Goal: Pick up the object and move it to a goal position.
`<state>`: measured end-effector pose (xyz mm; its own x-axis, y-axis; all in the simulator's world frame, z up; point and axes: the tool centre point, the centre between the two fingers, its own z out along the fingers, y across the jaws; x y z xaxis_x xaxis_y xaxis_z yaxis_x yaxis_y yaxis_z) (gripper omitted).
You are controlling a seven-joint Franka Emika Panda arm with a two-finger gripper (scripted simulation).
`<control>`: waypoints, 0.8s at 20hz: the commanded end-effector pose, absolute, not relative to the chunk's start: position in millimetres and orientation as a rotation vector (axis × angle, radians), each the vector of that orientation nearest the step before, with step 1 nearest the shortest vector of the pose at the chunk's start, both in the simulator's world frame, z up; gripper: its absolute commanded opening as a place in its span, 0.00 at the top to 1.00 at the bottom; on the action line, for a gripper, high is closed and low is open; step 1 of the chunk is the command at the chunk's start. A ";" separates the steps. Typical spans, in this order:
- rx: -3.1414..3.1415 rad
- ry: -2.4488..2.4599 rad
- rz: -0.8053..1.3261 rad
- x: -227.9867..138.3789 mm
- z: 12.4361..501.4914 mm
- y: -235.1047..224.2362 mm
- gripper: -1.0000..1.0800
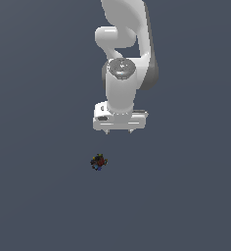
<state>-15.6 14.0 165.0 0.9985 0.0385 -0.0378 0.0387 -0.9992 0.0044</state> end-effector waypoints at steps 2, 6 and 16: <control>3.136 0.063 -0.060 -15.7 165.1 14.7 0.04; 3.142 0.114 -0.069 -18.9 168.7 31.0 0.04; 3.148 0.119 -0.075 -19.2 169.5 40.5 0.04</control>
<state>-20.1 41.7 170.4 0.9953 0.0844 -0.0473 0.0840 -0.9964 -0.0111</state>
